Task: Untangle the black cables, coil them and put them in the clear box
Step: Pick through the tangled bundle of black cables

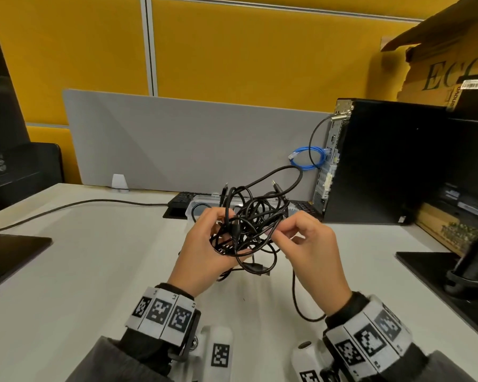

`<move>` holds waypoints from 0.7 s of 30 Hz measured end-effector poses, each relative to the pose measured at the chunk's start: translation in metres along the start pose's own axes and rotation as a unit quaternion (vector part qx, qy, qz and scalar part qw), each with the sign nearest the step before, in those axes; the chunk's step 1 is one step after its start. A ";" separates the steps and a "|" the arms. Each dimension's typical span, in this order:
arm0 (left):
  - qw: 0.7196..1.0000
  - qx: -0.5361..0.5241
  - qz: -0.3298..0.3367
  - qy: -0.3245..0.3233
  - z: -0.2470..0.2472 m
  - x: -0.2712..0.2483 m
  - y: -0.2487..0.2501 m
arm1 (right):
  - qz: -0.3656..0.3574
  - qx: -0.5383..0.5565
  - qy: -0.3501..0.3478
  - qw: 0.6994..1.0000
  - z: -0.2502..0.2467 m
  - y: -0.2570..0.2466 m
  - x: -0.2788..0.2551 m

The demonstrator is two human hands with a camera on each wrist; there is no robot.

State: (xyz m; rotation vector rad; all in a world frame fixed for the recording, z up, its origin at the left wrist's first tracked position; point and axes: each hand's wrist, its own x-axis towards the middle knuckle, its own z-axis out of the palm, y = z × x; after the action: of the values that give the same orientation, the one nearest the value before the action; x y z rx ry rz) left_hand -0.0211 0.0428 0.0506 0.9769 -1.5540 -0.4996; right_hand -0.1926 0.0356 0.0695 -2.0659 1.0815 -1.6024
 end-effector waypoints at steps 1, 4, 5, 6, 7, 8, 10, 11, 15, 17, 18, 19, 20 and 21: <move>1.000 0.004 0.002 0.005 0.000 0.000 -0.002 | 0.015 0.015 -0.010 1.000 0.000 0.001 0.000; 1.000 0.016 0.012 0.010 -0.002 0.002 -0.005 | 0.052 0.061 -0.040 0.996 -0.002 -0.001 -0.001; 1.000 0.020 0.017 0.004 -0.002 0.002 -0.006 | 0.068 0.083 -0.037 0.994 -0.002 -0.001 -0.002; 0.999 0.023 0.022 -0.006 -0.002 0.002 -0.006 | 0.085 0.108 -0.027 0.990 -0.002 -0.001 -0.002; 0.999 0.023 0.027 -0.017 -0.002 0.001 -0.006 | 0.106 0.134 -0.013 0.985 -0.001 -0.001 -0.002; 0.999 0.020 0.032 -0.030 -0.003 0.001 -0.005 | 0.130 0.160 0.002 0.978 0.000 -0.001 -0.003; 0.998 -0.001 0.035 -0.055 -0.005 0.000 -0.002 | 0.189 0.224 0.023 0.956 0.001 0.000 -0.001; 0.997 -0.032 0.031 -0.065 -0.005 -0.001 0.000 | 0.215 0.259 0.028 0.941 0.001 0.001 0.000; 0.973 -0.224 -0.017 -0.050 -0.003 -0.001 0.006 | 0.278 0.299 0.019 0.913 -0.003 0.010 0.005; 0.974 -0.223 -0.024 -0.023 -0.002 0.001 0.006 | 0.307 0.300 0.001 0.903 -0.004 0.019 0.005; 0.976 -0.217 -0.025 -0.008 -0.001 0.001 0.006 | 0.316 0.309 -0.009 0.897 -0.004 0.023 0.005; 0.977 -0.214 -0.022 0.007 0.000 0.002 0.006 | 0.321 0.317 -0.019 0.892 -0.004 0.026 0.005; 0.978 -0.208 -0.017 0.022 0.000 0.003 0.006 | 0.320 0.322 -0.028 0.890 -0.005 0.028 0.005; 0.979 -0.202 -0.015 0.035 0.001 0.003 0.006 | 0.317 0.320 -0.036 0.892 -0.005 0.029 0.005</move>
State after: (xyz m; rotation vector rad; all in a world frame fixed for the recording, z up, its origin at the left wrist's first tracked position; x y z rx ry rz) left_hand -0.0234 0.0439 0.0567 0.6955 -1.3083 -0.7603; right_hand -0.2073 0.0141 0.0558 -1.1649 0.8978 -1.2845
